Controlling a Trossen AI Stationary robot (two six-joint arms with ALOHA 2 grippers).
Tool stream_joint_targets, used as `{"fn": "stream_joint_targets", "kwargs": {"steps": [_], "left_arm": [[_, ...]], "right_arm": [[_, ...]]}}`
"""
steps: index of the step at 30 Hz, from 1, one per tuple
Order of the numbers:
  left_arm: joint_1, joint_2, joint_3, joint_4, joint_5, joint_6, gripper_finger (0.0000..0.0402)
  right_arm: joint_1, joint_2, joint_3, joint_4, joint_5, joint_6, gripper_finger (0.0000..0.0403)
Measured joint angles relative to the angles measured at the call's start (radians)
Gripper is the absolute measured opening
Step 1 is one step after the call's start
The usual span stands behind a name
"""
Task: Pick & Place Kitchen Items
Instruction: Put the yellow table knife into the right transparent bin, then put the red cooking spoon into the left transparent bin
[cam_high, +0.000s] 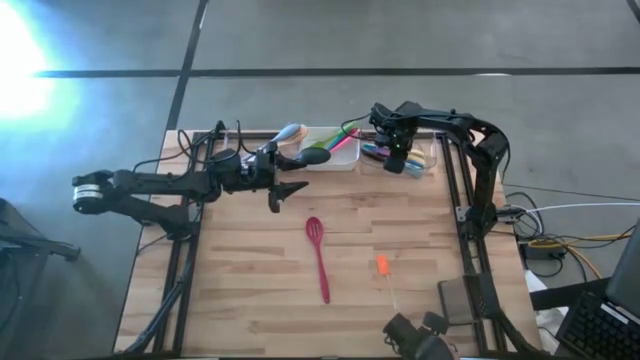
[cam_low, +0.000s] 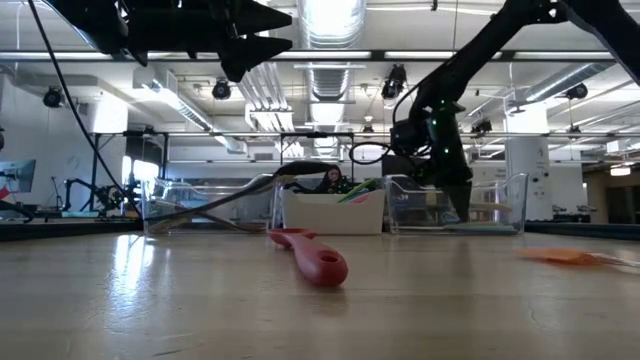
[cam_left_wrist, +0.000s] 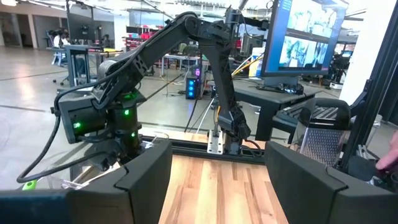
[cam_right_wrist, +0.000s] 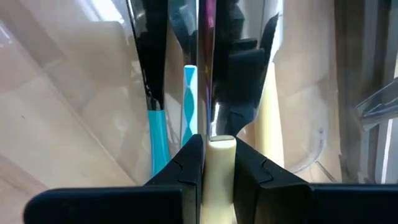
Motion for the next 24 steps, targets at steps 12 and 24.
{"fn": "stream_joint_targets", "kwargs": {"steps": [12,24], "left_arm": [[0.0,0.0,0.0,0.0,0.0,0.004,0.0261],[0.0,0.0,0.0,0.0,0.0,-0.021,0.0261]], "right_arm": [[-0.001,-0.081,0.025,0.023,0.021,0.019,0.0143],[0.076,-0.321,0.018,-0.063,-0.009,0.16,0.0161]]}}
